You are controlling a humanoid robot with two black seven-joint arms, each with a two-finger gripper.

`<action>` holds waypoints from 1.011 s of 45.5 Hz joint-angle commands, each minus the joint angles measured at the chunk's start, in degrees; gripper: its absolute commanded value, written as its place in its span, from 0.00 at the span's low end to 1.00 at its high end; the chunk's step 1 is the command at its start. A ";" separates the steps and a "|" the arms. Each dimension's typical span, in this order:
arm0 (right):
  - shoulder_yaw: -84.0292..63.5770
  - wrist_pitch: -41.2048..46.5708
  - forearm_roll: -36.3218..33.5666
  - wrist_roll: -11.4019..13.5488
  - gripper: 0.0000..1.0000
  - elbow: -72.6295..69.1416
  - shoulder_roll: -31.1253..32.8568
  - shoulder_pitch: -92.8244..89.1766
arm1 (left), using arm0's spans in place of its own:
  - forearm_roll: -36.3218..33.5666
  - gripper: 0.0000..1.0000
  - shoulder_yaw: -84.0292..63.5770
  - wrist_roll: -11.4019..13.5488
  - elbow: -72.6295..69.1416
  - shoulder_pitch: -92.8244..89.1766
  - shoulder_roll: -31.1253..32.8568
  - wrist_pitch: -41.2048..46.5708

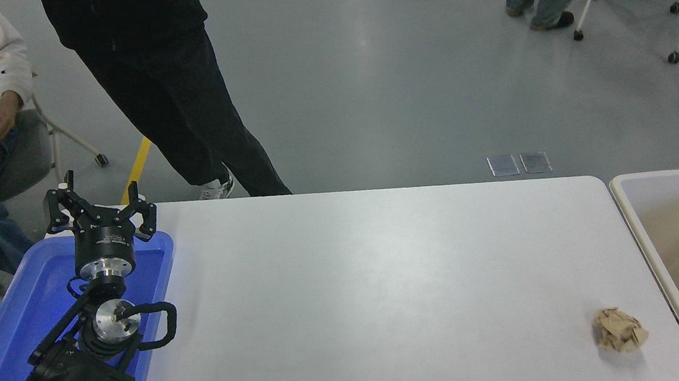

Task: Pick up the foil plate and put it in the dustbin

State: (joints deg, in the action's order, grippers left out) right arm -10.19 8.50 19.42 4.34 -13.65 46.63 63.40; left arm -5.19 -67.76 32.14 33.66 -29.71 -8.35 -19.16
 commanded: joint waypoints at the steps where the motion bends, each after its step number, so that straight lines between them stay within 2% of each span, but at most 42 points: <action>1: 13.17 -3.57 -3.07 -0.21 0.00 14.97 -10.77 -16.10 | 0.00 0.99 0.00 0.03 0.00 0.00 0.00 0.00; 13: 18.02 -6.91 -8.25 -0.65 0.00 14.97 -14.99 -24.02 | 0.00 0.99 0.00 0.03 0.00 0.00 0.00 0.00; 16: 18.02 -7.27 -9.22 -1.70 0.00 14.89 -15.60 -25.60 | 0.00 0.99 0.00 0.03 0.00 0.00 0.00 0.00; 20: 18.19 -7.53 -9.49 -2.93 0.00 14.97 -16.31 -27.01 | 0.00 0.99 0.00 0.03 0.00 0.00 0.00 0.00; 30: 18.63 -9.37 -11.24 -3.02 0.00 14.97 -18.15 -29.65 | 0.00 0.99 0.00 0.03 0.00 0.00 0.00 0.00; 36: 19.25 -9.46 -11.60 -4.25 0.00 14.97 -18.77 -30.79 | 0.00 0.99 0.00 0.03 0.00 0.00 0.00 0.00; 44: 19.51 -9.99 -11.86 -4.60 0.00 14.97 -19.65 -31.05 | 0.00 0.99 0.00 0.03 0.00 0.00 0.00 0.00; 45: 19.51 -10.16 -12.12 -4.69 0.00 14.89 -19.65 -31.23 | 0.00 0.99 0.00 0.03 0.00 0.00 0.00 0.00; 46: 19.69 -10.25 -12.47 -4.78 0.05 14.88 -19.74 -31.40 | 0.00 0.99 0.00 0.03 0.00 0.00 0.00 0.00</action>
State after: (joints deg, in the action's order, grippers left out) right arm 8.72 -0.68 8.33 0.52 1.22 28.10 33.57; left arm -5.19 -67.76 32.15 33.66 -29.71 -8.35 -19.16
